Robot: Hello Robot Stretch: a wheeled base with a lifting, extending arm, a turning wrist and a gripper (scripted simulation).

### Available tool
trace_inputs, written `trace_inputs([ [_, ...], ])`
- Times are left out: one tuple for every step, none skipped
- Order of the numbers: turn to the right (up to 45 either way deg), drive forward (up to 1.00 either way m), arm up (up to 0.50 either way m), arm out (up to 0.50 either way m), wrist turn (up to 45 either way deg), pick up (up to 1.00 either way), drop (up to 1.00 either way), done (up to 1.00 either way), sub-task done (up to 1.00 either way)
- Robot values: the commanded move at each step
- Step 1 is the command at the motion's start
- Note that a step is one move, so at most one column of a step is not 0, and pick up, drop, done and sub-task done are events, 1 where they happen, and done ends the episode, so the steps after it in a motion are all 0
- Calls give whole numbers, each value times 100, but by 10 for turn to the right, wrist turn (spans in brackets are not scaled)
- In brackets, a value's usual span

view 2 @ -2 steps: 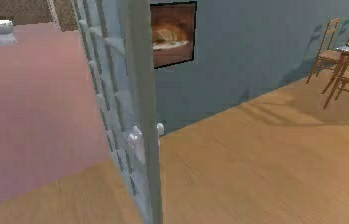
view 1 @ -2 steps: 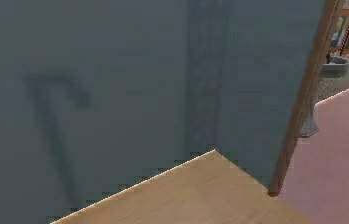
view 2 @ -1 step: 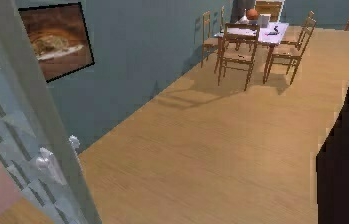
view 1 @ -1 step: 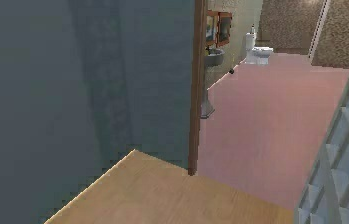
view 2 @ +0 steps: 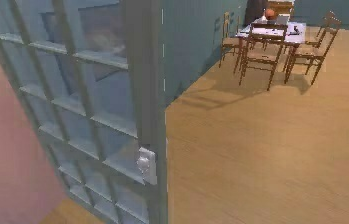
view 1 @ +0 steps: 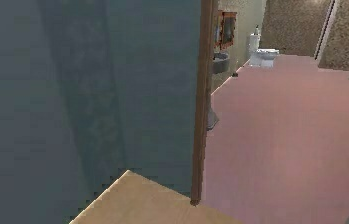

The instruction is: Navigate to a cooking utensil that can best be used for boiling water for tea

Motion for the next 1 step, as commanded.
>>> trace_inputs([
  [300,0,0,0,0,0,0,0,0],
])
